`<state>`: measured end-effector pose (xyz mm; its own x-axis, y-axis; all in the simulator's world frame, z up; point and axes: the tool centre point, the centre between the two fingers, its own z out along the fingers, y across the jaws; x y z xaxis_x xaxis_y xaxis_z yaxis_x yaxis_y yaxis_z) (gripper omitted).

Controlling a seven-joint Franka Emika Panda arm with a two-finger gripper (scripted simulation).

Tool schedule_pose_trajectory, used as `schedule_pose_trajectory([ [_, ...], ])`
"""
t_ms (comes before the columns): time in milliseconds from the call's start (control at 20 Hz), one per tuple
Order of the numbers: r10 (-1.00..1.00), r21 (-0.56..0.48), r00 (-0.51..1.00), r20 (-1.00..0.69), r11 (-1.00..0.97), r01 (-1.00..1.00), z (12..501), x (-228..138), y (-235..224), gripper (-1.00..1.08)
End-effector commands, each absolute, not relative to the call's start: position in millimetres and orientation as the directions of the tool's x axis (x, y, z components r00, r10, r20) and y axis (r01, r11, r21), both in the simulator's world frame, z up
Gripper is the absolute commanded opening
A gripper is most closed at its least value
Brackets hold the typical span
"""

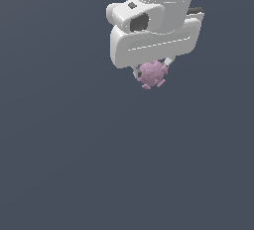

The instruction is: Pick up the object and move it to a goal position.

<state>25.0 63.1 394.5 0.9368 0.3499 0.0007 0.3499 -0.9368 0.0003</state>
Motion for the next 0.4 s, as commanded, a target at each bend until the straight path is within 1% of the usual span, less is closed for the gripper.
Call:
schedule_pose_trajectory([
  [0,0.349,0.0,0.937,0.0,-0.937,0.349,401.5,26.8,65.5,-1.0],
  [350,0.349,0.0,0.937,0.0,-0.937,0.349,406.9,29.0,67.5,-1.0],
])
